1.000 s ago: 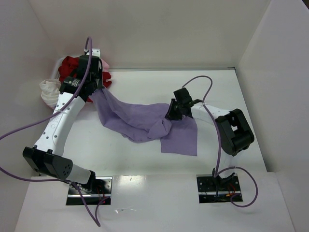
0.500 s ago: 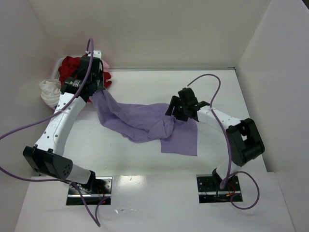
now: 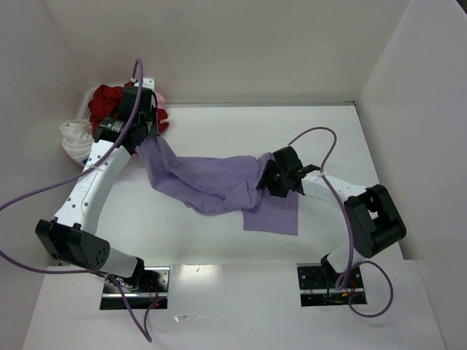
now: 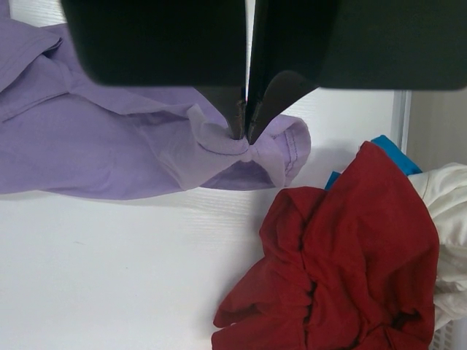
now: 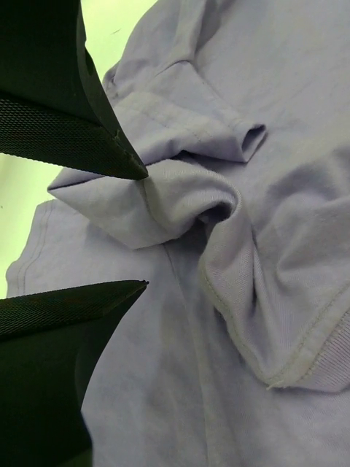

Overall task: Fold and stack the t-shirts
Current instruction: Flatten out the tshirt

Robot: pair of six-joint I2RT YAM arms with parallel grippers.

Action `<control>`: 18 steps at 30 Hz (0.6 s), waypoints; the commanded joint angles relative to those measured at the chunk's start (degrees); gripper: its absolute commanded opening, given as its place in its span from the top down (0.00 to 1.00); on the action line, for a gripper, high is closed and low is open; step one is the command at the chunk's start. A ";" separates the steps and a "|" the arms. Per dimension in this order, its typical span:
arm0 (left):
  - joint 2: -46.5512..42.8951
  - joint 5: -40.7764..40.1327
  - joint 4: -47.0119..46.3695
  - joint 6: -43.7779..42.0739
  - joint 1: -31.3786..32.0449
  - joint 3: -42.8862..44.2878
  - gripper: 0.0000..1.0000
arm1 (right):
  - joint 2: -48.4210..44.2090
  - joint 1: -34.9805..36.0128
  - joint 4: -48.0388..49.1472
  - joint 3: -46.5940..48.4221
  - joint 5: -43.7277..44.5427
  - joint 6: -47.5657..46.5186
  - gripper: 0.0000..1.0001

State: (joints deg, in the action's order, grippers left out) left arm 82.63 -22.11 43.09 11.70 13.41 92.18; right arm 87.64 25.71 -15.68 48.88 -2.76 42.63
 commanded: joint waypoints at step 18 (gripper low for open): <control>-1.86 -0.04 -1.87 -1.33 -0.14 -0.42 1.00 | 10.98 -0.31 9.18 4.29 -2.68 1.49 0.50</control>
State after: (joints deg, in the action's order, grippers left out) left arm 82.63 -22.13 42.92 11.73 13.41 91.70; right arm 97.36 25.69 -8.54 51.37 -5.80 44.03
